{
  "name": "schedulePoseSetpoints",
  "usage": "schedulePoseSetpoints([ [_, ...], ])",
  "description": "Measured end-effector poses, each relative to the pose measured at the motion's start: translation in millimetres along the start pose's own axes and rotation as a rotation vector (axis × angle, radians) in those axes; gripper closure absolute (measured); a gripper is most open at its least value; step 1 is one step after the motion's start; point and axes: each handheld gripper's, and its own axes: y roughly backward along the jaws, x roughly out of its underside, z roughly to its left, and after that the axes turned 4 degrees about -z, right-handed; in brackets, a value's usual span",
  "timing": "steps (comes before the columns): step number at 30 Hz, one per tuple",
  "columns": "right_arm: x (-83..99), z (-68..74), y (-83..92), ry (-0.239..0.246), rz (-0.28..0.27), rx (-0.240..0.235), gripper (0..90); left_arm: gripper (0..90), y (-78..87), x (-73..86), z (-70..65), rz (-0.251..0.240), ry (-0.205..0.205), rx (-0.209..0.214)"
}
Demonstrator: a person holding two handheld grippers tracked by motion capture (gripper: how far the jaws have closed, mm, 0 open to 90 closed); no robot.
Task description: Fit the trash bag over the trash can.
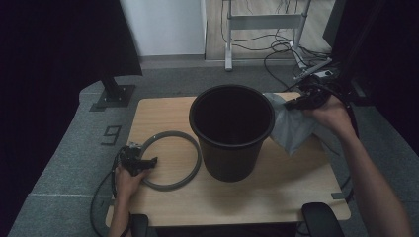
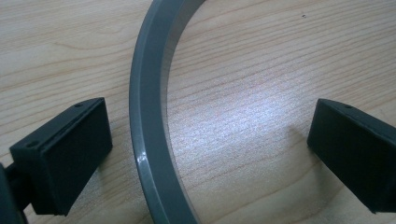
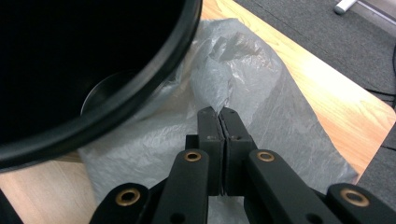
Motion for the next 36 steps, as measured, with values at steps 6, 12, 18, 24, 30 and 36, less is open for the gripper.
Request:
schedulePoseSetpoints([
  [6, -12.7, 3.4, 5.5, 0.015, -0.002, 0.014, 87.7, 0.0, 0.0, 0.0, 0.0, 0.000, 0.000, 0.000],
  [12, -26.4, 5.4, 13.1, 0.019, -0.028, 0.018, 87.8, 0.0, 0.1, 0.0, 0.0, 0.001, 0.000, 0.000],
  [18, -45.5, 11.6, 22.1, 0.035, -0.051, 0.024, 87.9, 0.0, 0.1, 0.0, 0.0, 0.001, 0.000, 0.000],
  [24, -66.5, 26.9, 24.8, 0.056, -0.078, -0.021, 87.9, 0.0, 0.1, -0.1, 0.0, 0.001, 0.000, 0.000],
  [30, -81.9, 44.3, 15.2, 0.078, -0.084, -0.090, 88.0, 0.0, 0.1, 0.0, 0.0, 0.001, 0.000, 0.000],
  [36, -92.3, 63.3, -6.8, 0.107, -0.062, -0.146, 88.0, 0.0, 0.0, 0.0, -0.2, 0.001, 0.000, 0.003],
])
